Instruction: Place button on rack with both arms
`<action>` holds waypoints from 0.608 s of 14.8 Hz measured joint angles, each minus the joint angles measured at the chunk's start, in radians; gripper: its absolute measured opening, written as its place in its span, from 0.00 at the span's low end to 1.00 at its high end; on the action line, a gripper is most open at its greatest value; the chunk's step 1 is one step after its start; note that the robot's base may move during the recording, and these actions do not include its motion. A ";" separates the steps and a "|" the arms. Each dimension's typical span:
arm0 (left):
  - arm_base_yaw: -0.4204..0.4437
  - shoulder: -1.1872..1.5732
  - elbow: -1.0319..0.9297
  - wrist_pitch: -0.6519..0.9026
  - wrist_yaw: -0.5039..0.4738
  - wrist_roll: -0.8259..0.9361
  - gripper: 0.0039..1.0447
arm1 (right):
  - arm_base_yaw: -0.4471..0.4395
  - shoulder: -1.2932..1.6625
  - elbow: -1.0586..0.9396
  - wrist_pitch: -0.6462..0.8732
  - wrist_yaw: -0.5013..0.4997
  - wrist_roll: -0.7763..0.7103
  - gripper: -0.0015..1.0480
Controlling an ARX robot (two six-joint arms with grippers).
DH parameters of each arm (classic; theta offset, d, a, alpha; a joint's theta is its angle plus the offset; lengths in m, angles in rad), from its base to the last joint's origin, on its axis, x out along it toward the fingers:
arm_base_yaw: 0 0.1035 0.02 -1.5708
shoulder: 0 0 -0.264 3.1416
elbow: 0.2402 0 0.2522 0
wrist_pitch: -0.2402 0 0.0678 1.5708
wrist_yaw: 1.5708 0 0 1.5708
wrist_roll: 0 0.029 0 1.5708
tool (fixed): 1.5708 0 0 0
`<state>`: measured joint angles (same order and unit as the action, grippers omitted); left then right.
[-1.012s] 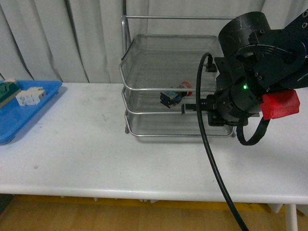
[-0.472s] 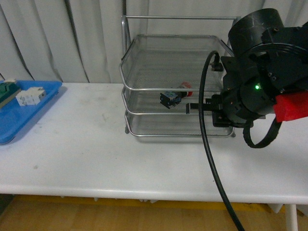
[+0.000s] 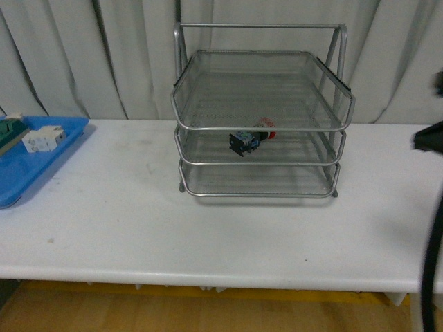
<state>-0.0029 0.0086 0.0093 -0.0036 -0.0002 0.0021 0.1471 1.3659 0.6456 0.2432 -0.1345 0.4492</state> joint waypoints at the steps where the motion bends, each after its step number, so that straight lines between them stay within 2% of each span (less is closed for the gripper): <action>1: 0.000 0.000 0.000 0.000 0.000 0.000 0.94 | -0.053 -0.119 -0.065 -0.007 -0.033 0.004 0.02; 2: 0.000 0.000 0.000 0.000 0.000 0.000 0.94 | -0.108 -0.226 -0.111 -0.024 -0.082 0.002 0.02; 3: 0.000 0.000 0.000 0.000 0.000 0.000 0.94 | -0.140 -0.291 -0.200 0.193 -0.001 -0.081 0.02; 4: 0.000 0.000 0.000 0.000 0.000 0.000 0.94 | -0.150 -0.375 -0.298 0.344 0.108 -0.211 0.02; 5: 0.000 0.000 0.000 0.000 0.000 0.000 0.94 | -0.147 -0.475 -0.370 0.331 0.130 -0.314 0.02; 6: 0.000 0.000 0.000 0.001 0.000 0.000 0.94 | -0.147 -0.574 -0.405 0.248 0.131 -0.380 0.02; 7: 0.000 0.000 0.000 0.000 0.000 0.000 0.94 | -0.147 -0.711 -0.433 0.175 0.131 -0.417 0.02; 9: 0.000 0.000 0.000 0.000 0.000 0.000 0.94 | -0.147 -0.805 -0.486 0.168 0.131 -0.436 0.02</action>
<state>-0.0029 0.0086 0.0093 -0.0032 -0.0002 0.0021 -0.0002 0.5606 0.1600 0.4110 -0.0032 0.0132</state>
